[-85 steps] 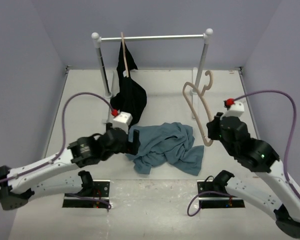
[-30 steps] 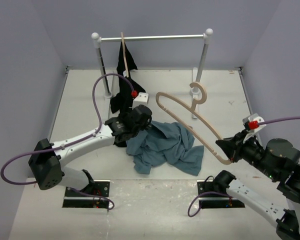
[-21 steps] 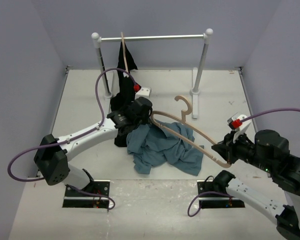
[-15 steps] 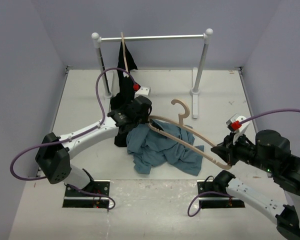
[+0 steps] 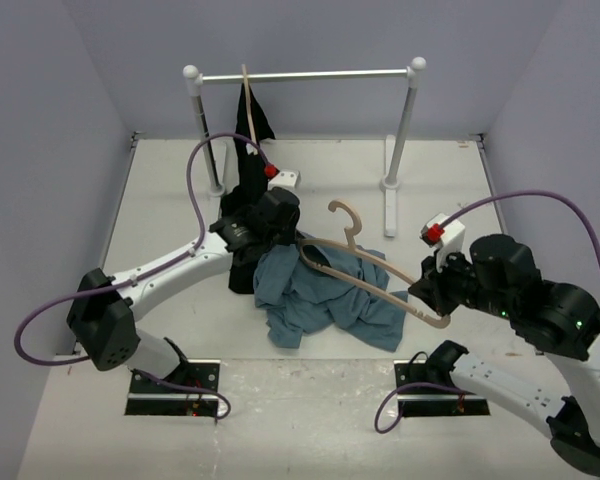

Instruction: Place the t-shirt on the hanger

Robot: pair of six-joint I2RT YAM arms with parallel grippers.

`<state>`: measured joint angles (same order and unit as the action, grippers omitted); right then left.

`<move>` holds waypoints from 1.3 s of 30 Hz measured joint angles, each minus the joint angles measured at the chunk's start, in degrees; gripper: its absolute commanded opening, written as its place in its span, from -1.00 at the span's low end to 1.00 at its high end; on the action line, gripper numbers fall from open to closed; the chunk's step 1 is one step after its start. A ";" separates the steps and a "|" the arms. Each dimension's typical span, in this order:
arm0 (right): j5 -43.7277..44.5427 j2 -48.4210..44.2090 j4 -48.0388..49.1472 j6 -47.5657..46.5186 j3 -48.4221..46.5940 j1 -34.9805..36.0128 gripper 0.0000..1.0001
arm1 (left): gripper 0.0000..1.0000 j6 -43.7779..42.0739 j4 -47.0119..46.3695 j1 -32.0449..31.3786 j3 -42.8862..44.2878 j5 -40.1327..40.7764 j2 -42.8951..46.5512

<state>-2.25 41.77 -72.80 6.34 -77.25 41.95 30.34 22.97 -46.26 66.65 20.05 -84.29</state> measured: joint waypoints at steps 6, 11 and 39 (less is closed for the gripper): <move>1.75 2.64 1.47 -0.45 0.39 0.00 -1.00 | -1.00 -0.82 0.74 0.01 0.00 -0.29 3.83; -2.13 -0.91 7.31 -5.16 4.14 -0.02 -1.00 | -1.00 -3.88 1.35 0.02 0.00 -4.11 6.44; -30.59 3.01 24.08 -23.72 11.17 -0.02 -1.00 | 0.09 -12.23 29.67 0.02 15.89 0.16 26.74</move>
<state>-32.84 44.78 -48.72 -17.38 -66.08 41.93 18.11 52.64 -46.24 82.54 20.22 -57.55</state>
